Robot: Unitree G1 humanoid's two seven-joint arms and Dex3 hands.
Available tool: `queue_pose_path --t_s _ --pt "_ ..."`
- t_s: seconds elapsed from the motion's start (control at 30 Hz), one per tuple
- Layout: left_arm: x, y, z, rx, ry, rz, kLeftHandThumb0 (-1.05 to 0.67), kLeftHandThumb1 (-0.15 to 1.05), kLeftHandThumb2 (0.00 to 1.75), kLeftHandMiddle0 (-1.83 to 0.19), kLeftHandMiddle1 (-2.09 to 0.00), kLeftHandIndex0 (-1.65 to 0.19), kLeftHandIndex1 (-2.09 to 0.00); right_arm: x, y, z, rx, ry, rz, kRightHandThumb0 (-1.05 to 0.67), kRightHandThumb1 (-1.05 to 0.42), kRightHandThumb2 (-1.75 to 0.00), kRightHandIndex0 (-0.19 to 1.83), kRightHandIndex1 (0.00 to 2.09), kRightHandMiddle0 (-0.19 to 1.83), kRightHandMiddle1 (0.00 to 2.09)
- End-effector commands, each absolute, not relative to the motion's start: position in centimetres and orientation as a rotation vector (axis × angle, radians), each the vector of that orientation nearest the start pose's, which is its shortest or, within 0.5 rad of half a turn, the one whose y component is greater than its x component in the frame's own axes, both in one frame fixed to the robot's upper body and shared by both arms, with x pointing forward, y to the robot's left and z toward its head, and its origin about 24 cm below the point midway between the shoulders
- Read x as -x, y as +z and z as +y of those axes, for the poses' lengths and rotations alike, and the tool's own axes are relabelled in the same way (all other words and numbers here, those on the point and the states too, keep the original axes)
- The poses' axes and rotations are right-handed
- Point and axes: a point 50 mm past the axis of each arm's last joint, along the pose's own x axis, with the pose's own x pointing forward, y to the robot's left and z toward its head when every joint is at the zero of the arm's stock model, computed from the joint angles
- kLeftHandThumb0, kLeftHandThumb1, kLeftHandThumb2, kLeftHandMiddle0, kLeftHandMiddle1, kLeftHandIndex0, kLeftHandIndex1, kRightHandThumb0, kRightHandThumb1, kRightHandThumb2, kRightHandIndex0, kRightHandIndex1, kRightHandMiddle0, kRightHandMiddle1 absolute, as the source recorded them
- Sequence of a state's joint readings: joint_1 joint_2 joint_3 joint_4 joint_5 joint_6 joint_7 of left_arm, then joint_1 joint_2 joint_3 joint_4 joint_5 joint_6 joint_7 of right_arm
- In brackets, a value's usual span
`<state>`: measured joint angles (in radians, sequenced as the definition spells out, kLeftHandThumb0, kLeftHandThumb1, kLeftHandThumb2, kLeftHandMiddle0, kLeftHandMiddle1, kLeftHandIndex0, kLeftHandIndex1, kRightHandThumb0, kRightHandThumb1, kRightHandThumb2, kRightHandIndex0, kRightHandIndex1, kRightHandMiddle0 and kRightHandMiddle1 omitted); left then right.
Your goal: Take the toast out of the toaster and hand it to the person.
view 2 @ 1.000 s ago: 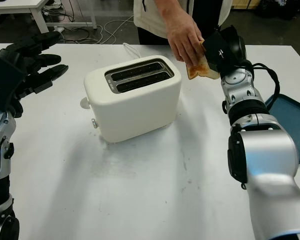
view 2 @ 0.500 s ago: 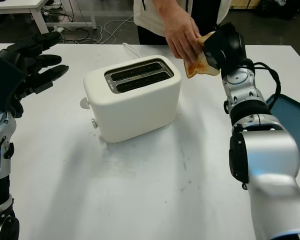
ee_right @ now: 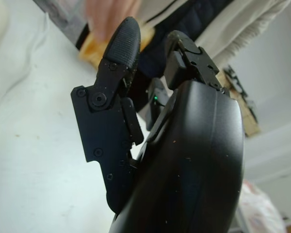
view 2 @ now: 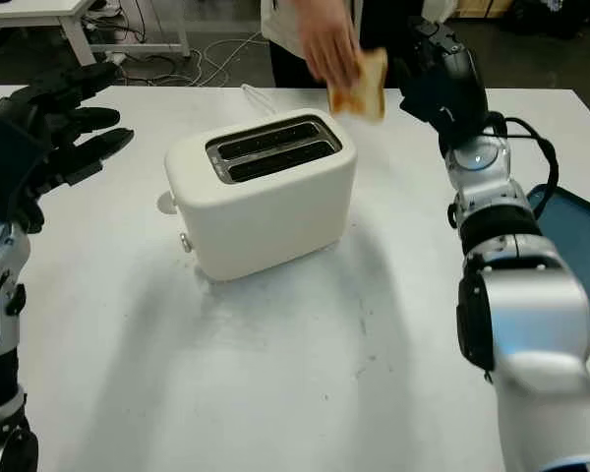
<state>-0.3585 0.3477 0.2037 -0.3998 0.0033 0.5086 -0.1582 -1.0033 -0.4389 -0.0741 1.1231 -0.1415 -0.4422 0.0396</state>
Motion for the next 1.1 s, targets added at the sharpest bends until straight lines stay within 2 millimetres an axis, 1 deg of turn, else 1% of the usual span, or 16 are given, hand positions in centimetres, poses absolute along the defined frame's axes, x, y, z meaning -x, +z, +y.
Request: queue_pose_path --t_s 0.0,0.07,0.13,0.2,0.3,0.37,0.47,0.5,0.6,0.63,0.73,0.8,0.87,1.0,1.07 --pt "-27.5 19.6 21.4 -0.265 0.034 -0.248 -0.14 0.92 0.13 -0.19 -0.78 -0.49 -0.05 -39.0 16.9 -22.6 0.392 -0.032 -0.342 -0.69 -0.92 -0.72 0.07 0.00 0.09 0.00" --pt "-27.0 18.9 21.5 -0.238 0.035 -0.243 -0.14 0.92 0.15 -0.18 -0.78 -0.48 -0.04 -37.4 15.7 -22.2 0.331 -0.008 -0.372 -0.66 -0.92 -0.70 0.06 0.00 0.08 0.00" --pt "-26.3 18.4 21.3 -0.205 0.047 -0.231 -0.15 0.92 0.15 -0.17 -0.78 -0.47 -0.04 -35.5 14.3 -21.7 0.280 0.023 -0.387 -0.60 -0.92 -0.73 0.06 0.00 0.08 0.00" --pt "-25.6 17.9 21.1 -0.155 0.069 -0.206 -0.19 0.91 0.15 -0.15 -0.77 -0.46 -0.03 -33.5 12.5 -21.2 0.247 0.051 -0.383 -0.64 -0.92 -0.76 0.07 0.01 0.09 0.00" --pt "-24.6 17.3 20.7 -0.062 0.103 -0.183 -0.21 0.91 0.15 -0.12 -0.74 -0.43 -0.02 -30.9 10.7 -20.2 0.196 0.081 -0.371 -0.67 -0.92 -0.81 0.07 0.01 0.08 0.00" --pt "-23.9 16.9 20.5 -0.049 0.120 -0.180 -0.24 0.92 0.18 -0.11 -0.72 -0.41 -0.01 -29.3 9.8 -19.3 0.149 0.090 -0.345 -0.67 -0.92 -0.83 0.05 0.00 0.06 0.00" --pt "-22.9 15.9 20.2 -0.055 0.141 -0.169 -0.33 0.92 0.23 -0.14 -0.65 -0.40 0.00 -27.3 8.5 -18.3 0.003 0.073 -0.308 -0.65 -0.92 -0.81 0.01 0.00 0.01 0.00" --pt "-22.7 15.7 20.1 -0.051 0.147 -0.163 -0.34 0.92 0.23 -0.15 -0.63 -0.40 0.00 -26.9 8.2 -18.3 -0.039 0.065 -0.305 -0.59 -0.92 -0.79 0.00 0.00 0.01 0.00" --pt "-21.8 14.7 19.5 -0.012 0.175 -0.139 -0.32 0.92 0.23 -0.15 -0.58 -0.38 0.00 -25.9 7.7 -18.0 -0.155 0.051 -0.307 -0.46 -0.92 -0.68 0.00 0.00 0.01 0.00" --pt "-21.5 14.4 19.3 -0.005 0.182 -0.134 -0.32 0.92 0.25 -0.15 -0.56 -0.37 0.00 -25.6 7.6 -17.9 -0.177 0.046 -0.308 -0.38 -0.92 -0.63 0.01 0.00 0.02 0.01" --pt "-20.6 13.7 18.7 0.024 0.212 -0.111 -0.28 0.92 0.25 -0.19 -0.49 -0.37 0.00 -24.7 7.3 -17.4 -0.250 0.035 -0.270 -0.30 -0.92 -0.50 0.00 0.00 0.02 0.00" --pt "-20.2 13.2 18.3 0.063 0.229 -0.106 -0.21 0.92 0.25 -0.21 -0.45 -0.37 0.00 -24.3 7.1 -17.1 -0.290 0.034 -0.231 -0.24 -0.92 -0.49 0.00 0.00 0.01 0.00" --pt "-20.0 12.4 17.9 0.120 0.237 -0.098 -0.12 0.92 0.24 -0.22 -0.44 -0.37 0.00 -23.9 6.8 -16.8 -0.323 0.041 -0.201 -0.20 -0.92 -0.47 0.00 0.00 0.01 0.00" --pt "-19.8 11.4 17.5 0.134 0.221 -0.101 -0.08 0.92 0.23 -0.22 -0.41 -0.35 0.00 -23.4 6.3 -16.2 -0.349 0.049 -0.154 -0.04 -0.92 -0.52 0.00 0.00 0.00 0.00" --pt "-19.9 11.1 17.4 0.148 0.207 -0.104 -0.03 0.92 0.23 -0.21 -0.40 -0.34 0.00 -23.3 6.1 -16.0 -0.348 0.058 -0.138 0.04 -0.92 -0.55 0.00 0.00 0.01 0.00"
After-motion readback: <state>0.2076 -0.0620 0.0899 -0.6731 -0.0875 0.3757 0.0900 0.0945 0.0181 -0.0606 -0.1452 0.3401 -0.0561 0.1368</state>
